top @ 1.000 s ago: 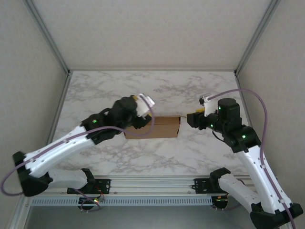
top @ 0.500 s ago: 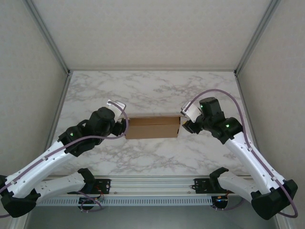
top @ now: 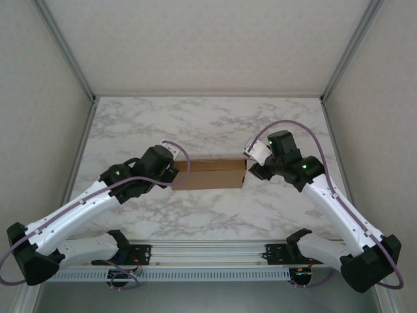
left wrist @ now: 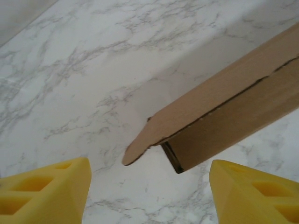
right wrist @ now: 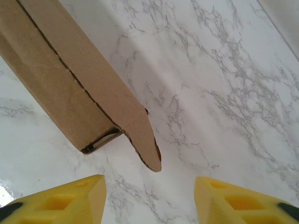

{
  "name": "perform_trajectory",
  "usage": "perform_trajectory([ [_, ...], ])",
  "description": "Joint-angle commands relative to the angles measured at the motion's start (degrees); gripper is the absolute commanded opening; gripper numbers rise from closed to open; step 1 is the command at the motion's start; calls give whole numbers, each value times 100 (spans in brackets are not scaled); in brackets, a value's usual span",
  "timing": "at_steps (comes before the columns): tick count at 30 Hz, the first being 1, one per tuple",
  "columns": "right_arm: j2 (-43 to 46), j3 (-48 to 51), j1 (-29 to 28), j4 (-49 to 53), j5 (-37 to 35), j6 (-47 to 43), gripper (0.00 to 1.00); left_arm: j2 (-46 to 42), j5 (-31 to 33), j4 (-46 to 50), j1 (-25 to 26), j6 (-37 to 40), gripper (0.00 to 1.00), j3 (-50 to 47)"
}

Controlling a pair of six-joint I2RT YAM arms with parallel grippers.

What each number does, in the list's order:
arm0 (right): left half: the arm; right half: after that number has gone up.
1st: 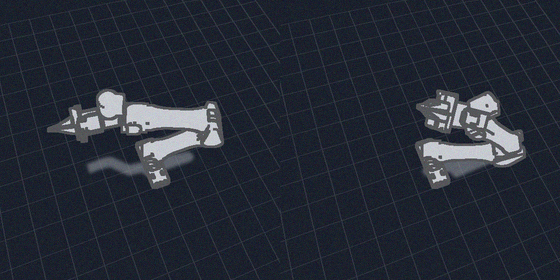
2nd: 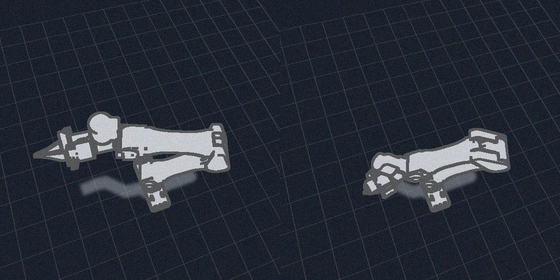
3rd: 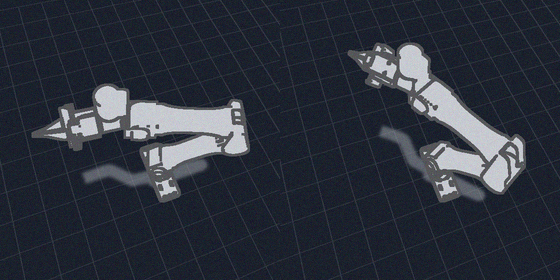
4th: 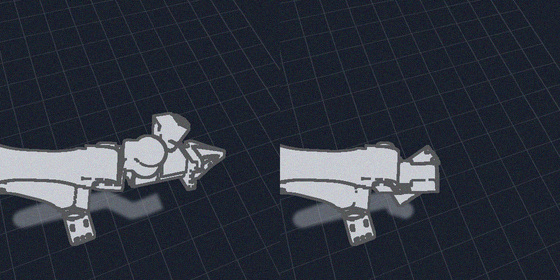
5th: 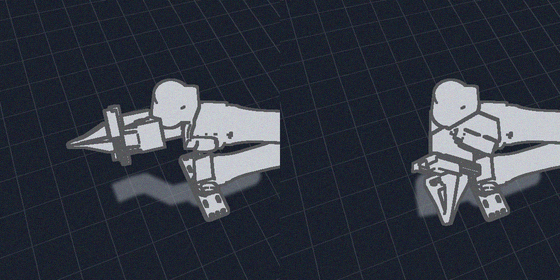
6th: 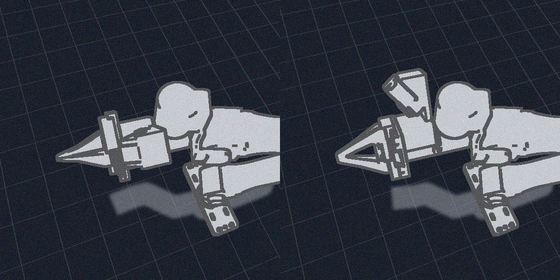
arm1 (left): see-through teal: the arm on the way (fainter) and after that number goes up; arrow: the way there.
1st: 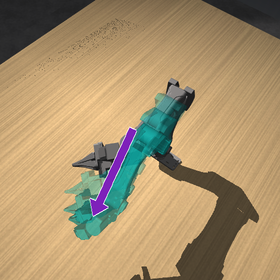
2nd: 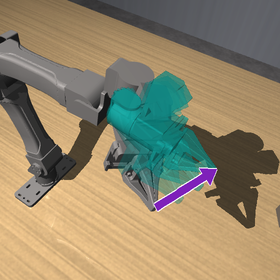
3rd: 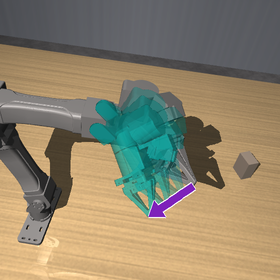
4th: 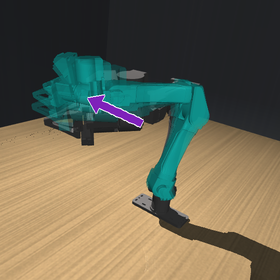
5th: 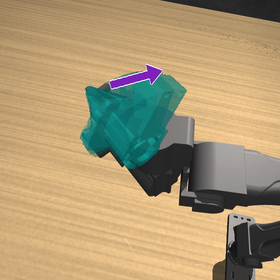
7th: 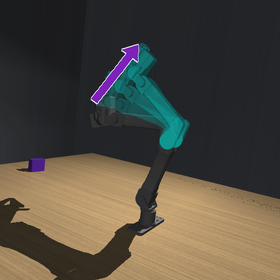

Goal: Fold the paper box

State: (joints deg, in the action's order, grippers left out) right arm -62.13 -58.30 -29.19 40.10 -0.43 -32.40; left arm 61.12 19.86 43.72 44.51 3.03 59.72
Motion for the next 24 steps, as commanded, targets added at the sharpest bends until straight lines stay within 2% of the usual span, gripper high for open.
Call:
perform_trajectory([
  [1,-175,-97,-48,-191,-25,3,51,-110,529,78,-48,126,68,-81],
  [9,-572,-198,-45,-412,21,89,41,-242,853,-225,-24,334,62,-564],
  [17,-598,-233,-49,-511,55,76,27,296,771,-412,-39,479,52,-512],
  [21,-590,-214,-43,-520,110,76,21,681,702,-440,-96,481,39,-329],
  [24,-572,-203,-43,-529,150,115,18,819,447,-439,-155,480,24,-206],
])
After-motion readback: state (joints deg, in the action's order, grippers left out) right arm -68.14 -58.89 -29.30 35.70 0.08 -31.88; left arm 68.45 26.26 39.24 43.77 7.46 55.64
